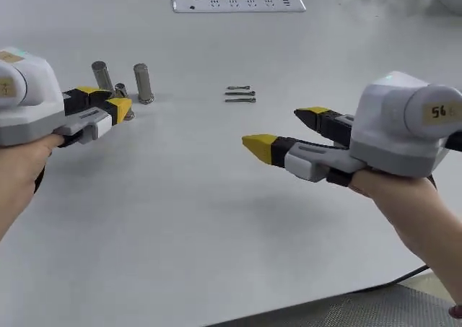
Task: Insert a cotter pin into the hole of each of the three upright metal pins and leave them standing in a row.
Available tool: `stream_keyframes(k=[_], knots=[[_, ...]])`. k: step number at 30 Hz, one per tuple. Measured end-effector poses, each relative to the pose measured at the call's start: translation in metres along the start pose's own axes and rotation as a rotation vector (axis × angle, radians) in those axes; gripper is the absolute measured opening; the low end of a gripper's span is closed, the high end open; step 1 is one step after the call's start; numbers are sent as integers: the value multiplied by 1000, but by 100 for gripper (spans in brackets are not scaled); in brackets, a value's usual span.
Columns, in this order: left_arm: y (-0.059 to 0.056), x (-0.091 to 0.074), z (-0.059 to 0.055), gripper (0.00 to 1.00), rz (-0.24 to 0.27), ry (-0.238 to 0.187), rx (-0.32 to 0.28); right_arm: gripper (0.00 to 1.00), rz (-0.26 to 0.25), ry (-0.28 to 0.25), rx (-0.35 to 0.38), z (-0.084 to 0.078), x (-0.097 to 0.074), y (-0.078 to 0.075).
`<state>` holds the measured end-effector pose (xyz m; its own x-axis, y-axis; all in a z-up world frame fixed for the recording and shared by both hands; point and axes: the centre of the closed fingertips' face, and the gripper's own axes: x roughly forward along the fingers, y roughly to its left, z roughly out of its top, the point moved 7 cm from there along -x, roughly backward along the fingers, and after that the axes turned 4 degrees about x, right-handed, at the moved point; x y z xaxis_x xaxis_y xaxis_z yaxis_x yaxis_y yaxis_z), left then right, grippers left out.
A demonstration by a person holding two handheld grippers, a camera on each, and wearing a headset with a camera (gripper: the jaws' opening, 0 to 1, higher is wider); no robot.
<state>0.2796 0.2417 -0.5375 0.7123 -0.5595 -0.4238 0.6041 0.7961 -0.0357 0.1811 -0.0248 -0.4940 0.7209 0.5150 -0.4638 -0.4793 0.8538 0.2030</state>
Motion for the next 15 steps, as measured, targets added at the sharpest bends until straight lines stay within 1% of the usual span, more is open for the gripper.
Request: stream_keyframes(k=[4, 10, 15], knots=[[0, 2, -1, 15, -8, 10, 36, 58, -3, 4, 0, 0, 2, 0], [0, 5, -2, 12, -28, 18, 62, 58, -2, 10, 4, -1, 6, 1], [1, 8, -2, 10, -36, 15, 62, 58, 1, 12, 2, -1, 8, 1]])
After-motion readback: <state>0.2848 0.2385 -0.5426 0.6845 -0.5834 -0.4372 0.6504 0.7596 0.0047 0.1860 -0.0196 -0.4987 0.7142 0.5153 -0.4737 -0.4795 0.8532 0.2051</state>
